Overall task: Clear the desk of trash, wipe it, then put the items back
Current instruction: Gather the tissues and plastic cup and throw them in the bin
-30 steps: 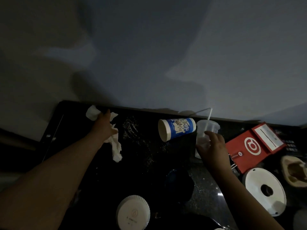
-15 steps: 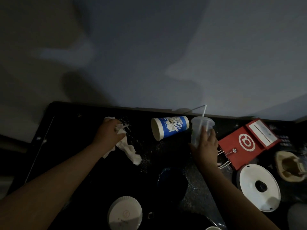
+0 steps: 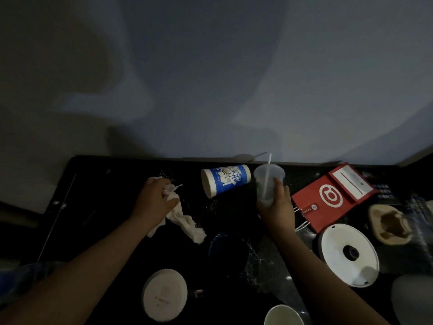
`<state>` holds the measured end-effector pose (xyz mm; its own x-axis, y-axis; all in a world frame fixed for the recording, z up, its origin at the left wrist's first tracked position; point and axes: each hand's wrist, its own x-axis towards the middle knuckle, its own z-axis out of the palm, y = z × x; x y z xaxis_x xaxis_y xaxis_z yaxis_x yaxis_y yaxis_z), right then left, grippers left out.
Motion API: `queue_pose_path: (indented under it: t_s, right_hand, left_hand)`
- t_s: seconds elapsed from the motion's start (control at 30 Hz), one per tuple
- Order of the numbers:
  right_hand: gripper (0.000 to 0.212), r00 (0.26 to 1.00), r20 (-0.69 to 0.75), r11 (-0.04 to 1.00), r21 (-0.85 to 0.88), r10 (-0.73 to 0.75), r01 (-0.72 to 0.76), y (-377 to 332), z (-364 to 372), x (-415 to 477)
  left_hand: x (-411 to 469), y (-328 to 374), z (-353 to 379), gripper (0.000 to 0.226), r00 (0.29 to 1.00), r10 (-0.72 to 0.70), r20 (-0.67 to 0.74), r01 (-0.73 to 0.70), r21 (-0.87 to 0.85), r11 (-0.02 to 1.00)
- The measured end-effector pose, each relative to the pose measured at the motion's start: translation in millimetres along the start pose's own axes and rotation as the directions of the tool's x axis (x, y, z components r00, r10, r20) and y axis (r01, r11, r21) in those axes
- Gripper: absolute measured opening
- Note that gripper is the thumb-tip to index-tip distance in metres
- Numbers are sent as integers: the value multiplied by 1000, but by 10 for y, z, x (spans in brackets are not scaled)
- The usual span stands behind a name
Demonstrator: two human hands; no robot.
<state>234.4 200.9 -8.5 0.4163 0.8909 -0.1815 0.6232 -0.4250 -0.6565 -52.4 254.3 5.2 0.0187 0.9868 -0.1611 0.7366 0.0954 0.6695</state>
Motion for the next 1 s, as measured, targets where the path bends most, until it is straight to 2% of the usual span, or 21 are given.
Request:
queue_pose_path:
  t_s: [0.17, 0.33, 0.4, 0.8, 1.0]
  right_hand:
    - [72, 997, -73, 976, 215, -4, 19, -50, -256, -238]
    - [73, 998, -65, 933, 357, -22, 44, -162, -419, -382]
    - [73, 993, -92, 903, 418, -73, 105, -225, -693, -595]
    - [73, 978, -149, 857, 473, -148, 202, -533, -1111, -1162]
    - [71, 956, -236, 843, 468, -172, 267, -795, -1178, -1635]
  left_hand:
    - [-239, 273, 31, 51, 999, 16, -32, -17, -41, 999]
    - [-391, 441, -8, 48, 997, 39, -65, -43, -64, 997]
    - [-638, 660, -121, 46, 990, 84, -111, -92, -68, 993]
    - [-1108, 912, -518, 43, 960, 176, -220, -203, -109, 973]
    - [-1321, 924, -835, 41, 946, 242, -214, -276, -149, 949]
